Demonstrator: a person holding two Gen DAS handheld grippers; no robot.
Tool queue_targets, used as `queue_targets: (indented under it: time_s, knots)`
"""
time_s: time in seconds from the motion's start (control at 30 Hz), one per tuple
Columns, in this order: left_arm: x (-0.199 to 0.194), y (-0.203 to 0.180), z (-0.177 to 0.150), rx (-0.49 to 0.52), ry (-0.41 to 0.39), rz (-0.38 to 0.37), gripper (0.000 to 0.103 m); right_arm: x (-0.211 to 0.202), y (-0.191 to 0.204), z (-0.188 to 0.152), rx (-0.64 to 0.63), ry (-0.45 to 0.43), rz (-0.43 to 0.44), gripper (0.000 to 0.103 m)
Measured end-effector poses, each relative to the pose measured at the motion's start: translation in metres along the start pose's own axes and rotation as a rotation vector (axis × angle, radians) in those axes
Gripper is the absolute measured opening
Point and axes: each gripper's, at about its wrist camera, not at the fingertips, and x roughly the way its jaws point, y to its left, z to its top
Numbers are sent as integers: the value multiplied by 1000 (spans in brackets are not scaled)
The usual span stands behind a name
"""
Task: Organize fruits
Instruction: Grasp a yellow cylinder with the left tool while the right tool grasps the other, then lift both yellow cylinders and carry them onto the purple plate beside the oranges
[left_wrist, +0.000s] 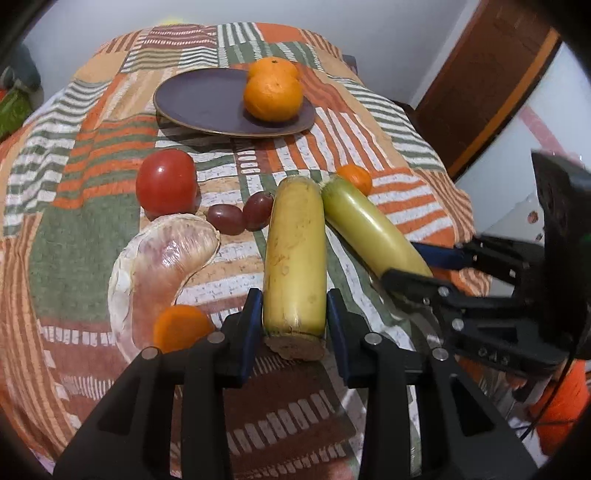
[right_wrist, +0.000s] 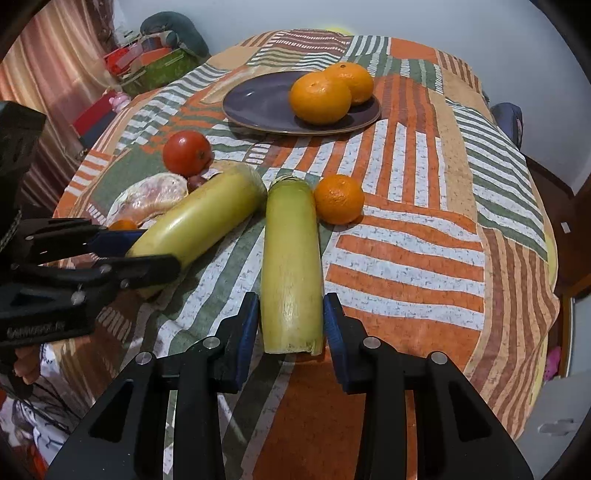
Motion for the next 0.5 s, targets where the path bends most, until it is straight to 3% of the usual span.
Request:
queue_targets:
  time_s: [0.5]
  knots:
    - [29,0,41,9,29,-32,35,23,-3,31,-18,4,23,33]
